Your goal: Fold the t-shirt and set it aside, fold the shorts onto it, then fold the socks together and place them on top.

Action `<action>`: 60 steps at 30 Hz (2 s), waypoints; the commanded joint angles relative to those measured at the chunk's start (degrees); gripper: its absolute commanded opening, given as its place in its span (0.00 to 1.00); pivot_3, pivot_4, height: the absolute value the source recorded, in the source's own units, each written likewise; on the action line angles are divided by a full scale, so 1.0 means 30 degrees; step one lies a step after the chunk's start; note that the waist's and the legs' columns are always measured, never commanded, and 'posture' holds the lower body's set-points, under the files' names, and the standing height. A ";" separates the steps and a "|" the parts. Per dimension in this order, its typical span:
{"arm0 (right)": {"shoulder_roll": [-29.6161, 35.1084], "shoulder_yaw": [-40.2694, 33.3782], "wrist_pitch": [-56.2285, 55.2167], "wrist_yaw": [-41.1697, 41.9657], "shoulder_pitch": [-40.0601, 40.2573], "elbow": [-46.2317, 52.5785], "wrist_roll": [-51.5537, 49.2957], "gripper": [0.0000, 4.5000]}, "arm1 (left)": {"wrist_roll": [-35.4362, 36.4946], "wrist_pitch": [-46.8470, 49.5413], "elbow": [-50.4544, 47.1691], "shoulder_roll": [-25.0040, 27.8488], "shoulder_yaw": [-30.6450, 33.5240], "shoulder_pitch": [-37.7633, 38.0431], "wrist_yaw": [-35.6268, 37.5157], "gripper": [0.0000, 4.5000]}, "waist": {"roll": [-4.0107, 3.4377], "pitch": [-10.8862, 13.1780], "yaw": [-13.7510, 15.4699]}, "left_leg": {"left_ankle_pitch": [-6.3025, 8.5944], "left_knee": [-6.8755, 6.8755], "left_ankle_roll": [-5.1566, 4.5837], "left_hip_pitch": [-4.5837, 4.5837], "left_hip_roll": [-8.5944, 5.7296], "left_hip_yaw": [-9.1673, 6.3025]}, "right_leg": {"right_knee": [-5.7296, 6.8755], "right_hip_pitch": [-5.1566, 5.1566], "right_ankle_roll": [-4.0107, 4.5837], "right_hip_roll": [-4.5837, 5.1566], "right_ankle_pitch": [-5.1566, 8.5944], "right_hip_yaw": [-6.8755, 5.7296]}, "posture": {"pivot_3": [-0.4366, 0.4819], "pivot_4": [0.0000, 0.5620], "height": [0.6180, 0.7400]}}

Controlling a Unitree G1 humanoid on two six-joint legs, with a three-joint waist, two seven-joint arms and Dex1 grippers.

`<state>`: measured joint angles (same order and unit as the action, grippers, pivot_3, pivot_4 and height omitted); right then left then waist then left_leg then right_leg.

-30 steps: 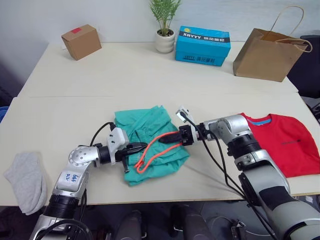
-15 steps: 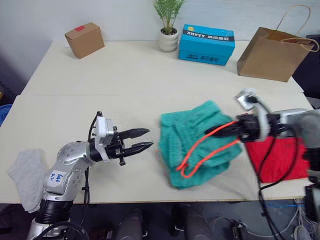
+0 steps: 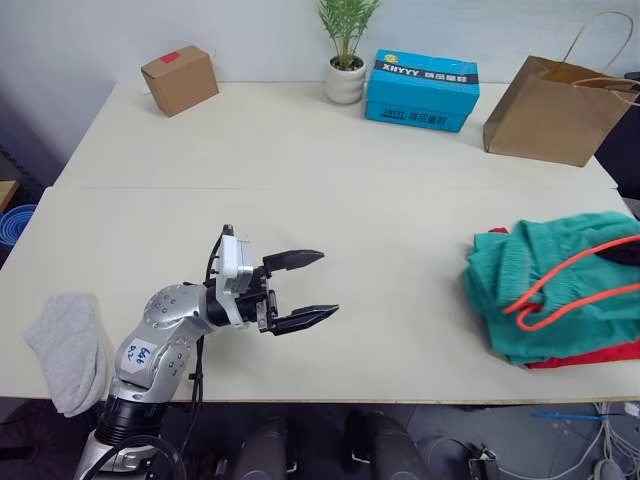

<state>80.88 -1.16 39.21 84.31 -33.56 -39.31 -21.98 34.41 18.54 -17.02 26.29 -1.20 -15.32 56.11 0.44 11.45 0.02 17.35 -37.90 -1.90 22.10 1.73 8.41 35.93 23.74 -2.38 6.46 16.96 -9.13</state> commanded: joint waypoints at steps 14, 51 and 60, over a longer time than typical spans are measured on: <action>-0.3757 0.1646 -1.1813 -0.3296 -0.4511 -1.0053 0.7371 0.00 | 0.0652 0.1189 -0.1781 0.2009 0.0930 0.1152 0.0194 0.99 | -0.0137 -0.0002 -0.0056 | -0.0036 -0.0061 0.0038 -0.0018 0.0017 -0.0005 | 0.0035 -0.0022 -0.0001 -0.0031 -0.0006 0.0020 | 0.48 0.27 1.00; -1.3796 -0.1751 -1.3419 -0.1472 0.6384 1.4515 -0.2756 0.99 | -0.2293 -0.2258 -0.1679 0.4515 0.7683 0.6650 -0.1955 1.00 | -0.0104 -0.0032 0.0133 | -0.0018 -0.0049 -0.0011 -0.0028 0.0013 -0.0047 | 0.0030 -0.0043 -0.0004 0.0007 -0.0023 0.0002 | 0.48 0.27 1.00; -1.7819 0.0572 -1.8863 -0.2092 0.9123 1.4553 -0.1209 0.99 | -0.2830 -0.4002 -0.4691 0.1181 1.2176 1.3724 -0.4695 1.00 | -0.0050 -0.0043 -0.0040 | 0.0079 -0.0042 -0.0034 -0.0063 0.0015 -0.0047 | -0.0001 -0.0080 -0.0030 0.0023 -0.0037 0.0015 | 0.48 0.27 1.00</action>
<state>27.78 0.48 -14.92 78.06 -6.35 2.62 -25.13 25.31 8.47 -28.38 30.19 31.64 24.19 43.38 0.29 11.32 -0.10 17.60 -38.03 -2.03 21.92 1.77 8.28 35.93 23.51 -2.47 6.53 16.86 -9.09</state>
